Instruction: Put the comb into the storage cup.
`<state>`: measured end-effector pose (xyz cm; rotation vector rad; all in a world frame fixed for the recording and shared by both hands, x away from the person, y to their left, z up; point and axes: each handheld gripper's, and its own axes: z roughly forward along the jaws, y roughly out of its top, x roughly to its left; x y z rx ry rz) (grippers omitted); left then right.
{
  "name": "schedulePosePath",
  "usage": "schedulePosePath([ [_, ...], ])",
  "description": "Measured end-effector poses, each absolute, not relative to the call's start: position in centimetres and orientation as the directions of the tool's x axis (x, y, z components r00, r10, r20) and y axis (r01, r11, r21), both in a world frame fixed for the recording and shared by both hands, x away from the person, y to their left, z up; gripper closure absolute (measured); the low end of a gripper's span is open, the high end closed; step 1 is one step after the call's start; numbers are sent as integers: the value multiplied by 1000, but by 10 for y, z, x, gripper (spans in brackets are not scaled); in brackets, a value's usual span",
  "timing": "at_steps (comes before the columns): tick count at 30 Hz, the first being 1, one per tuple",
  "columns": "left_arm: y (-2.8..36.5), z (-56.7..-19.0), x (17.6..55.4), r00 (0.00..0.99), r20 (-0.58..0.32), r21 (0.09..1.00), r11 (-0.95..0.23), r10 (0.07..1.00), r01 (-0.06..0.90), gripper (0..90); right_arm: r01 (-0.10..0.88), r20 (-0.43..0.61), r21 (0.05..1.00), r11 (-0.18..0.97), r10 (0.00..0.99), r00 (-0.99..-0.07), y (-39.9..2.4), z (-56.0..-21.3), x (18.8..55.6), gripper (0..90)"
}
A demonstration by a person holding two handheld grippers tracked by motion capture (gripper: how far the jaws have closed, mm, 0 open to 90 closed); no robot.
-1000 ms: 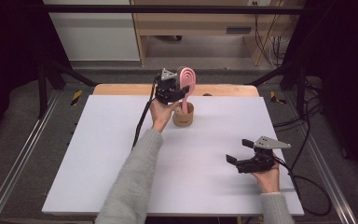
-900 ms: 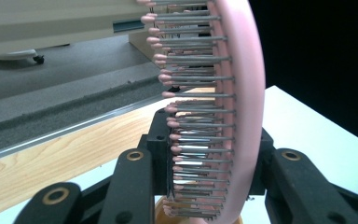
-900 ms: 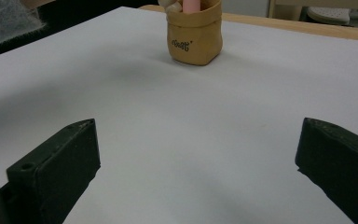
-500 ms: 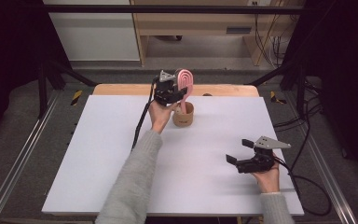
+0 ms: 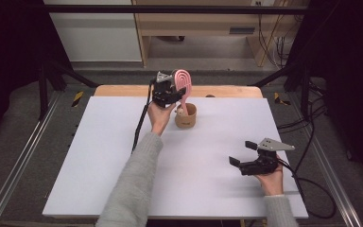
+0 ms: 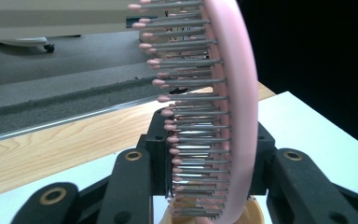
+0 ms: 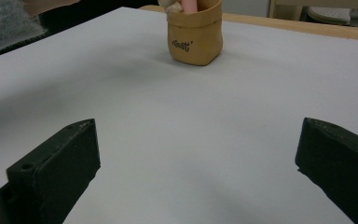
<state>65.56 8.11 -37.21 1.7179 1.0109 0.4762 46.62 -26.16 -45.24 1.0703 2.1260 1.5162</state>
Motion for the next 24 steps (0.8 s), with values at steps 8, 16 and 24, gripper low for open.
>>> schedulePosePath([
  [8, 89, -375, 655, 553, -165, 913, -85, 816, 399, 617, 387, 160, 909, 157, 725, -670, -261, -453, 467, 3],
  [16, 95, -376, 654, 527, -160, 911, -81, 835, 405, 590, 391, 163, 907, 159, 723, -671, -260, -453, 467, 3],
  [24, 102, -377, 653, 515, -158, 909, -80, 842, 409, 559, 391, 162, 906, 160, 723, -671, -260, -453, 467, 3],
])
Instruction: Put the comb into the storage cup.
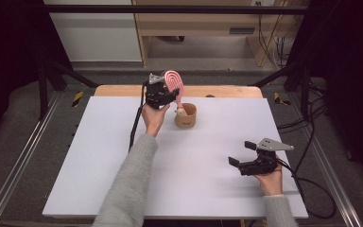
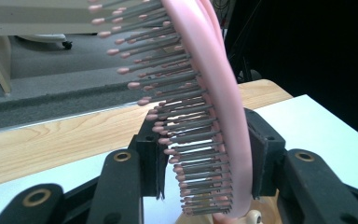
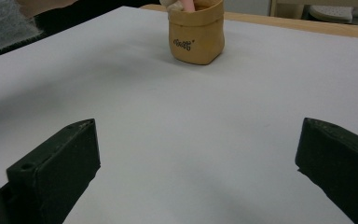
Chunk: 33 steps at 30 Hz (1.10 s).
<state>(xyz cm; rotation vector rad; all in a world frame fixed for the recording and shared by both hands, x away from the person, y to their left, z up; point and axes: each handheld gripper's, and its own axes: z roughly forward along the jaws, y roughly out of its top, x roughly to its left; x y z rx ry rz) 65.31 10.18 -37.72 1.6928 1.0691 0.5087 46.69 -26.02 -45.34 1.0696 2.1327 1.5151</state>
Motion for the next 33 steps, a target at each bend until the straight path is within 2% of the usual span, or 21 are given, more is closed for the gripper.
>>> schedulePosePath([
  [14, 109, -380, 651, 516, -169, 907, -72, 840, 414, 480, 391, 163, 907, 159, 722, -672, -260, -454, 467, 3],
  [24, 110, -375, 646, 518, -118, 919, -105, 847, 381, 292, 392, 164, 907, 157, 723, -671, -260, -453, 467, 3],
  [29, 111, -370, 642, 526, -129, 924, -90, 841, 371, 193, 391, 165, 907, 156, 723, -671, -260, -453, 467, 3],
  [33, 114, -370, 641, 539, -145, 923, -83, 830, 376, 147, 392, 168, 907, 153, 723, -670, -260, -453, 466, 2],
])
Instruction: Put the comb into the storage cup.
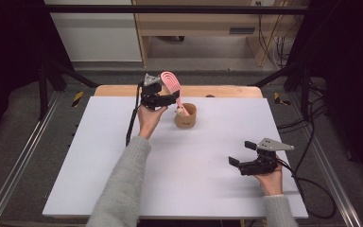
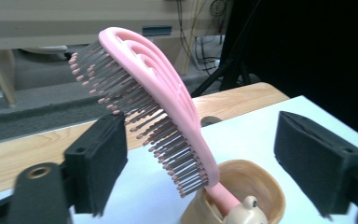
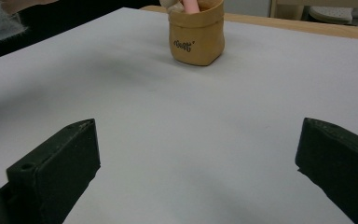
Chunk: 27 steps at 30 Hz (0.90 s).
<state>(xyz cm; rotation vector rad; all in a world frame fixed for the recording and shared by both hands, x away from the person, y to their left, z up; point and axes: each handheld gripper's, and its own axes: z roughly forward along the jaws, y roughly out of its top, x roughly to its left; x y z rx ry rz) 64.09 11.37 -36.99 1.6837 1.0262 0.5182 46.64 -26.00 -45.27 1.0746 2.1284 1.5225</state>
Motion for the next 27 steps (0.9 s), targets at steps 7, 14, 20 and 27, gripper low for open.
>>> schedulePosePath([
  [7, 119, -367, 635, 532, -145, 925, -78, 834, 373, 59, 392, 168, 907, 152, 722, -671, -260, -453, 466, 3],
  [14, 129, -363, 628, 535, -144, 929, -73, 832, 364, 22, 389, 166, 908, 153, 724, -670, -260, -452, 467, 2],
  [20, 136, -360, 620, 552, -137, 932, -81, 823, 353, 9, 388, 166, 909, 152, 724, -670, -261, -452, 467, 2],
  [27, 142, -355, 607, 586, -134, 941, -83, 799, 328, 6, 388, 166, 909, 150, 724, -670, -260, -452, 467, 2],
])
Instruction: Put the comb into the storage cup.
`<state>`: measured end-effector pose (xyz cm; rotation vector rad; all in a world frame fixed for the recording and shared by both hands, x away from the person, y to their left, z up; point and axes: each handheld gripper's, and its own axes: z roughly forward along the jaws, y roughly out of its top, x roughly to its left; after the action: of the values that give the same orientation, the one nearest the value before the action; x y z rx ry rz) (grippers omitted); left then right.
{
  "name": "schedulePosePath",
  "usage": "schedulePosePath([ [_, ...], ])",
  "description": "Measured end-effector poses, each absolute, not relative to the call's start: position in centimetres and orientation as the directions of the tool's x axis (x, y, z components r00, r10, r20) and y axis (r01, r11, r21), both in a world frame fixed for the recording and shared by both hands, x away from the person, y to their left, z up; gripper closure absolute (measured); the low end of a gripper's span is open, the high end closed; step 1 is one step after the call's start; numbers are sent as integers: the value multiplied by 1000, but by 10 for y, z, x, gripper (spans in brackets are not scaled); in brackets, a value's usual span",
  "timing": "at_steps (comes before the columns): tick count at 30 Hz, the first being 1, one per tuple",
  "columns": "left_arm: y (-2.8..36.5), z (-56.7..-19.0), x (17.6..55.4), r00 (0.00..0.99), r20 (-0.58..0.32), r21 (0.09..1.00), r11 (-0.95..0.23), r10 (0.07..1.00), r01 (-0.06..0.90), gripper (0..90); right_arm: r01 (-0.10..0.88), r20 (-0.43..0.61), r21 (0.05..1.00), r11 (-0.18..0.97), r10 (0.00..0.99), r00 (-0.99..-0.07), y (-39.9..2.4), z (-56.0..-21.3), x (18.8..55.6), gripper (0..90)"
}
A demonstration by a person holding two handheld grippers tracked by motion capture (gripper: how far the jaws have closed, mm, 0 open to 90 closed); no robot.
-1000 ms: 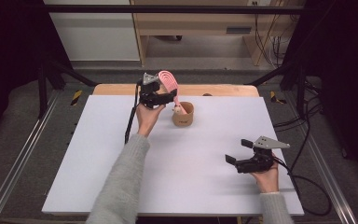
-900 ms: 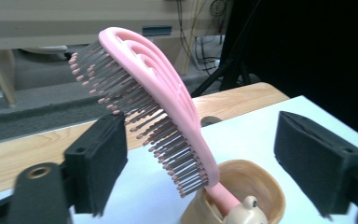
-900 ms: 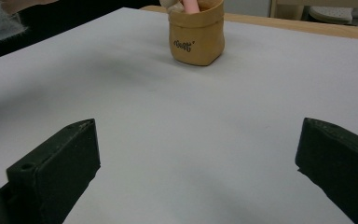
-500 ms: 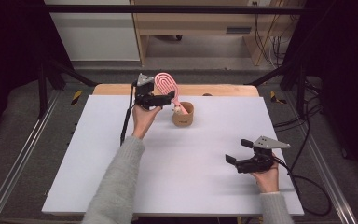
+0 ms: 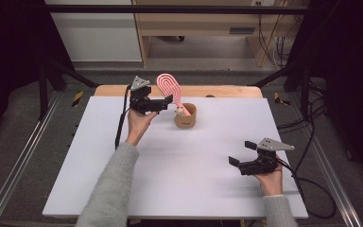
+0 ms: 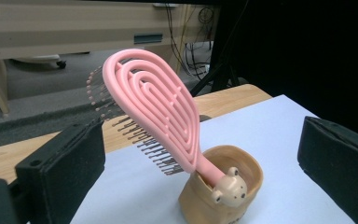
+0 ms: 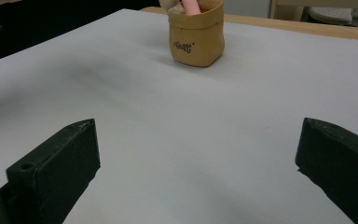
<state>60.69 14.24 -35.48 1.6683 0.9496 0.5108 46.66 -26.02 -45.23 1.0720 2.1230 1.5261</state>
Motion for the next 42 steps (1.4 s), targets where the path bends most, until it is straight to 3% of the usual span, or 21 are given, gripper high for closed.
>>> schedulePosePath([
  [42, 207, -381, 525, 689, -100, 951, -134, 718, 278, 3, 384, 155, 909, 160, 727, -669, -259, -454, 467, 2],
])
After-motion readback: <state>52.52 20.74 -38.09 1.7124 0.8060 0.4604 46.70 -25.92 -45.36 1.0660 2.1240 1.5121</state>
